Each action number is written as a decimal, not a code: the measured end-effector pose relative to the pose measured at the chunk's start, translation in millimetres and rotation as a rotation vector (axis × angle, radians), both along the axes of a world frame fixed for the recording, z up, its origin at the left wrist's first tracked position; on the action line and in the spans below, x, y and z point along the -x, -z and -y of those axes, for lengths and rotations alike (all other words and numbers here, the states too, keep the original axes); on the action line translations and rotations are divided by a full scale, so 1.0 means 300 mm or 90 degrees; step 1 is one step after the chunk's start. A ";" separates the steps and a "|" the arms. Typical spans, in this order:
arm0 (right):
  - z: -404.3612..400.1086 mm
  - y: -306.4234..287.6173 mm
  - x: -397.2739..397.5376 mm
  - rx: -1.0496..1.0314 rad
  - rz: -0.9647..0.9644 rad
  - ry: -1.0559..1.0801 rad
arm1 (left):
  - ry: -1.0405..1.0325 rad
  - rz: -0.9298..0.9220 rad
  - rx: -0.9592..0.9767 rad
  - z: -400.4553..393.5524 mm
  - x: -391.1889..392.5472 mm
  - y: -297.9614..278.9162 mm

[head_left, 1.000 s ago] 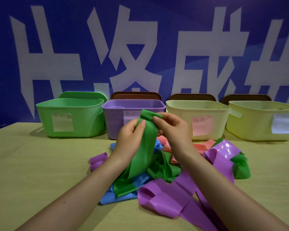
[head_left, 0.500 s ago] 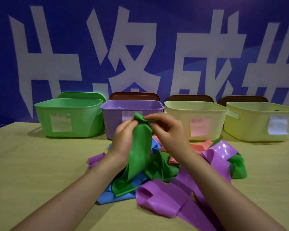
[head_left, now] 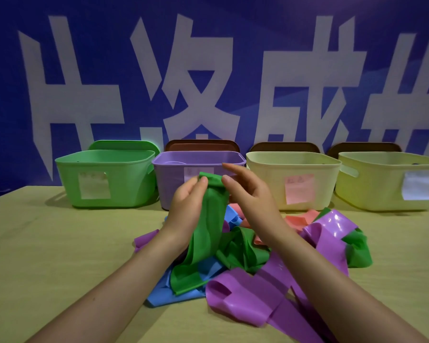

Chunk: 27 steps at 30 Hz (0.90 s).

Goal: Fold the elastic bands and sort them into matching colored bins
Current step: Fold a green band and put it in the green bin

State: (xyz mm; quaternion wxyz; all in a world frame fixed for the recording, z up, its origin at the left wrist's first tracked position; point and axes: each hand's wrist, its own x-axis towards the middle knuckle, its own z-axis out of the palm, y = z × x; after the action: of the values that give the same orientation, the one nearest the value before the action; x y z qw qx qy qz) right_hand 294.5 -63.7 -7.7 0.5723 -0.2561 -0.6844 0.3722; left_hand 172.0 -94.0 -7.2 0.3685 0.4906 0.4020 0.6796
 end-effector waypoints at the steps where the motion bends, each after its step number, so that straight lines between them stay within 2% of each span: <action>1: 0.000 0.000 0.003 0.018 0.001 0.001 | 0.000 -0.012 -0.006 0.001 -0.003 0.001; 5: -0.004 -0.001 0.000 0.032 -0.013 0.004 | 0.002 -0.070 -0.030 0.002 -0.001 0.006; 10: -0.001 -0.009 -0.004 0.023 -0.027 -0.001 | 0.012 -0.065 -0.060 0.011 0.001 0.004; 19: 0.002 -0.003 -0.010 0.020 0.002 -0.007 | -0.052 -0.160 -0.134 -0.017 0.023 0.021; 23: 0.012 -0.006 -0.003 0.026 -0.025 -0.022 | -0.006 -0.100 -0.131 -0.004 0.020 0.004; 27: 0.025 -0.020 0.007 0.114 -0.097 -0.058 | 0.038 -0.048 -0.055 0.001 0.031 -0.013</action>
State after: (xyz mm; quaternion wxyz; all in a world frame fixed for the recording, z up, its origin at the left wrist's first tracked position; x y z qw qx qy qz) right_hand 292.5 -71.2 -1.7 0.5797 -0.2457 -0.6140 0.4760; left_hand 162.8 -94.3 -3.4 0.3518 0.5434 0.3711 0.6658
